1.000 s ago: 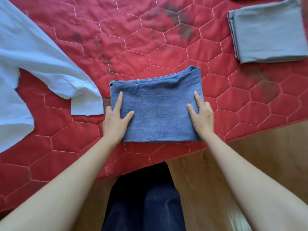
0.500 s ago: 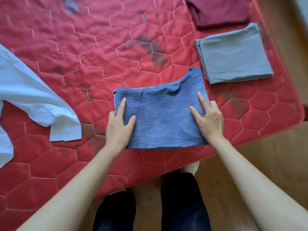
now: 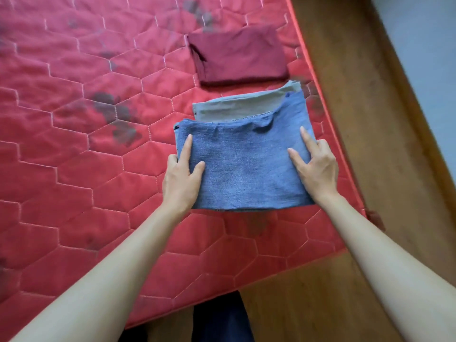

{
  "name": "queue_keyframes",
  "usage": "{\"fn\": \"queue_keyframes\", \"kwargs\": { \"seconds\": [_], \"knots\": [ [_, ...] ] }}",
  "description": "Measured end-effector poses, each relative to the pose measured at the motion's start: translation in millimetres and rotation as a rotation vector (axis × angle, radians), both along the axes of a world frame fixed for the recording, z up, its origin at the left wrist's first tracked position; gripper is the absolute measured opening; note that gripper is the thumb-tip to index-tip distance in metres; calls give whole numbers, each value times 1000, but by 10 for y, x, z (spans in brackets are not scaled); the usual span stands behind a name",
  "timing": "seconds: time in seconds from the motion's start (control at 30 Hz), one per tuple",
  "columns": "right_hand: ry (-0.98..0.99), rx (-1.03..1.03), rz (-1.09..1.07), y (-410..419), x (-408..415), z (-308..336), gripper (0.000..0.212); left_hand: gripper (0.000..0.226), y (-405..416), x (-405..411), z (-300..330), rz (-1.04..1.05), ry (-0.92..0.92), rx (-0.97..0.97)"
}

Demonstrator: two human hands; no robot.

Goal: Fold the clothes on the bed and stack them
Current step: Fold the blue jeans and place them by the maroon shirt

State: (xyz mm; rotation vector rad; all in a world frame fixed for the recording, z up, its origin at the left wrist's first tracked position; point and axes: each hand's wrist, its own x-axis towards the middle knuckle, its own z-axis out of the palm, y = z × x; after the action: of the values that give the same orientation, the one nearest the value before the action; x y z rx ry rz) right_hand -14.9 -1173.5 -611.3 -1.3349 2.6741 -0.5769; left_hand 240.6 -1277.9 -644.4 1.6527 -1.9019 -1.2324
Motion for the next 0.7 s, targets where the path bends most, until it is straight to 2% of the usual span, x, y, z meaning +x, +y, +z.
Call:
{"fn": "queue_keyframes", "kwargs": {
  "seconds": [0.17, 0.3, 0.37, 0.57, 0.7],
  "knots": [
    [3, -109, 55, -436, -709, 58, 57, 65, -309, -627, 58, 63, 43, -97],
    [20, -132, 65, -710, -1067, -142, 58, 65, -504, -934, -82, 104, 47, -147],
    [31, -92, 94, -808, -1166, -343, 58, 65, -543, -1024, -241, 117, 33, -146],
    [-53, 290, 52, -816, -1227, -1073, 62, 64, -560, -1049, -754, 99, -144, -27],
    [-36, 219, -8, -782, -1207, -1140, 61, 65, -546, -1011, -768, 89, -77, -68]
  ]
}}
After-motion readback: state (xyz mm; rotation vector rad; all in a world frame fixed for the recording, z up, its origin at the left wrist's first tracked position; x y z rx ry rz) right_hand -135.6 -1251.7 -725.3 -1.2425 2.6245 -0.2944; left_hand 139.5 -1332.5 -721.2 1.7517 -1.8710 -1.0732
